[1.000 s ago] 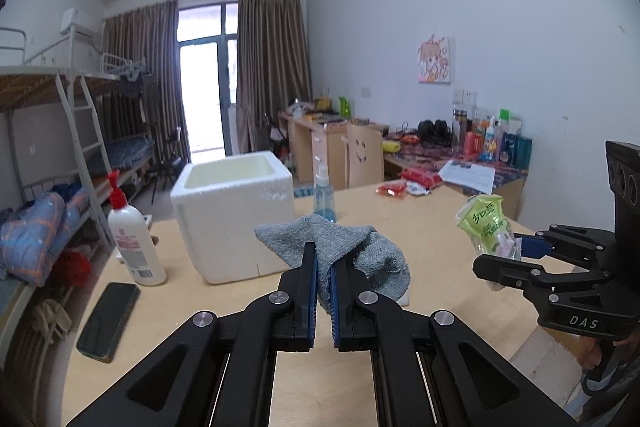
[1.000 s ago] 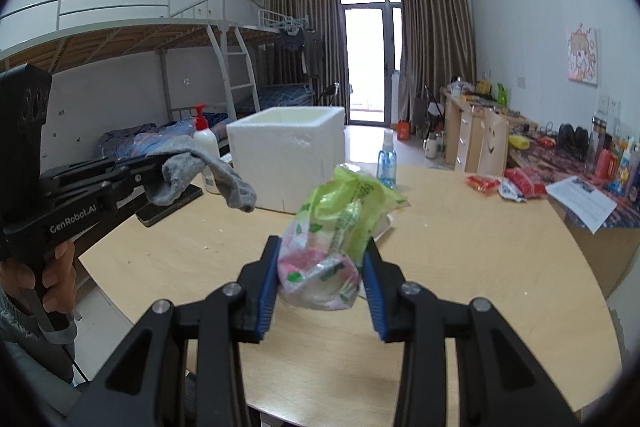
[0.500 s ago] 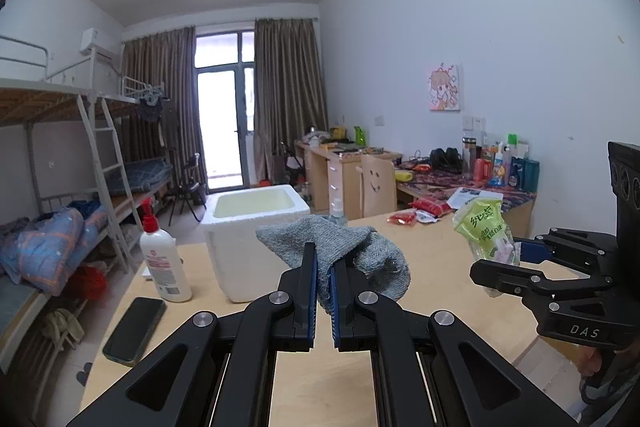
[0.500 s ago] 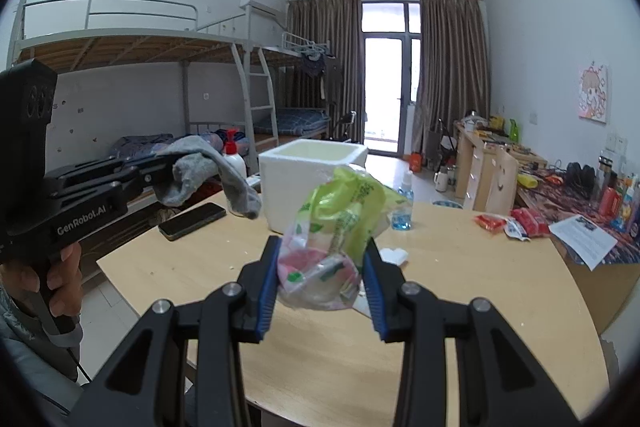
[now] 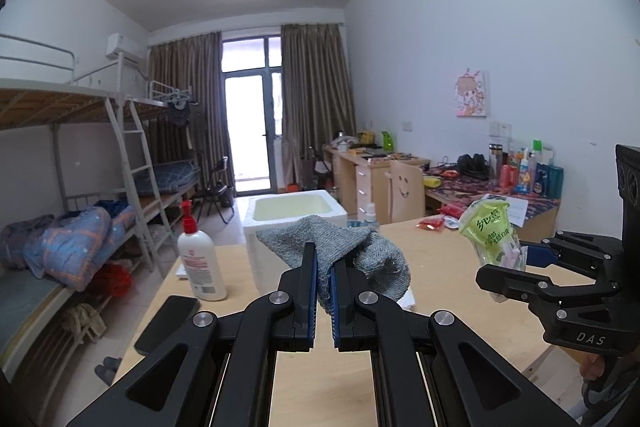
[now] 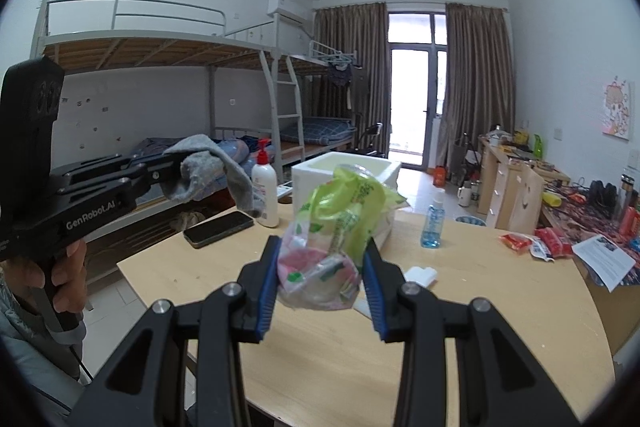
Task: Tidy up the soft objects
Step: 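Carry the sock and the snack packet over the white foam box with both grippers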
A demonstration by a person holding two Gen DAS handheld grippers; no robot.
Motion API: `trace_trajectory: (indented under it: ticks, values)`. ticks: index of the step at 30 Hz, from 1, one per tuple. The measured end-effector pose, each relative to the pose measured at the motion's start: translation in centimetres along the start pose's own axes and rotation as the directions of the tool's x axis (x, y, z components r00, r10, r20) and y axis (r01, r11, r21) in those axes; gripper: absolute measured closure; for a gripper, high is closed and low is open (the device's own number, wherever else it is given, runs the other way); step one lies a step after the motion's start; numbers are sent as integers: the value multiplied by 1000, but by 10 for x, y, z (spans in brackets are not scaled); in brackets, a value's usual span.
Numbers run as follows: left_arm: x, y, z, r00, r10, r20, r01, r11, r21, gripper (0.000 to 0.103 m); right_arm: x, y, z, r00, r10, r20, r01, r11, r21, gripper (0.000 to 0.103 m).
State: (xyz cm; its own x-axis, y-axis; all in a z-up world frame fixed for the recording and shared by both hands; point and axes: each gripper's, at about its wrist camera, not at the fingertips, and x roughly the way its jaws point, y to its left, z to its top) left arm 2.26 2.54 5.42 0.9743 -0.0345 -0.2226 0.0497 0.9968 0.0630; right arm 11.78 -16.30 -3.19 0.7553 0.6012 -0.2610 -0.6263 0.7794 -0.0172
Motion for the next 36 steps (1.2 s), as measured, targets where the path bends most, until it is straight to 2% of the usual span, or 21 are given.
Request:
trace_trajectory:
  ticks: [15,28,36]
  values:
    - [7,31,1,996,84,-2,-84,995,-56,97,26,16,9,997,81,-1,-81,995,-50,60]
    - [28,46,16,995,98,20,-97,992,-78,97,44,8,36,993,102,58,-98,993,-65,60]
    - [43,51,24,996,83,20,-81,993,-83,97,62,3,41,992,115,44,-112,992,-56,60]
